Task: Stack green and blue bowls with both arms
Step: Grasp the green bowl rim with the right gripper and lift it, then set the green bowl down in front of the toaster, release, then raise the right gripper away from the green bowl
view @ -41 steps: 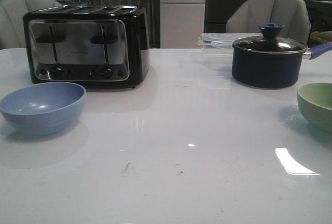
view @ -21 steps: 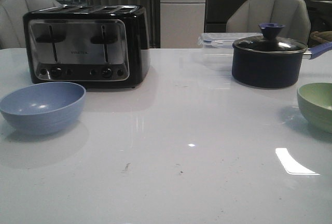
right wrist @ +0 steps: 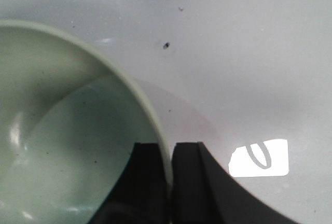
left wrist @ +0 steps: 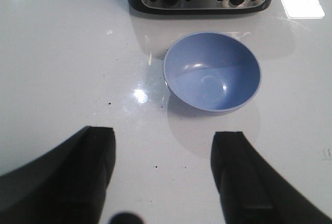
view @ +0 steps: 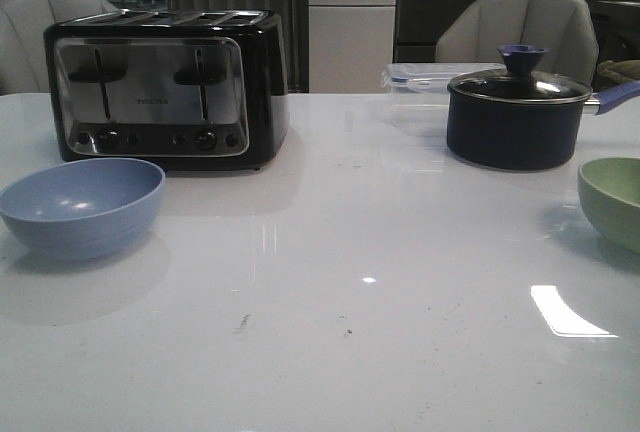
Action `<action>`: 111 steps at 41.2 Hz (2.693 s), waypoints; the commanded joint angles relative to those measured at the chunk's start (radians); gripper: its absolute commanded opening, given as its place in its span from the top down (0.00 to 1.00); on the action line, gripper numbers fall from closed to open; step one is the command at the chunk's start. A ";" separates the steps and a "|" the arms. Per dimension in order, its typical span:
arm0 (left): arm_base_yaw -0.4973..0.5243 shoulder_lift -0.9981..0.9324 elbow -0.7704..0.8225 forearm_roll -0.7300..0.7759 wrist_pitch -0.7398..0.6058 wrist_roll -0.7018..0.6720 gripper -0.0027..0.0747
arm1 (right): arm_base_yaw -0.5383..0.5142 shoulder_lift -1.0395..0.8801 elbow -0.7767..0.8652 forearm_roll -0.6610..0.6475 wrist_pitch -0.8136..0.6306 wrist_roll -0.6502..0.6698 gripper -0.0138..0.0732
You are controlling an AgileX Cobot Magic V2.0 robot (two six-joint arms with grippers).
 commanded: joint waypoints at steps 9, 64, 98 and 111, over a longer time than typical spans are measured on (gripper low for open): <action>0.003 0.001 -0.029 -0.001 -0.075 0.001 0.38 | 0.071 -0.142 -0.035 0.013 -0.005 -0.021 0.78; 0.003 0.001 -0.029 -0.001 -0.073 0.001 0.38 | 0.768 -0.068 -0.035 0.020 -0.126 -0.055 0.33; 0.003 0.001 -0.029 -0.001 -0.083 0.001 0.38 | 0.854 -0.841 0.378 0.015 -0.156 -0.111 0.35; 0.003 0.094 -0.028 -0.006 -0.179 0.003 0.30 | 0.854 -1.012 0.486 0.015 -0.135 -0.111 0.35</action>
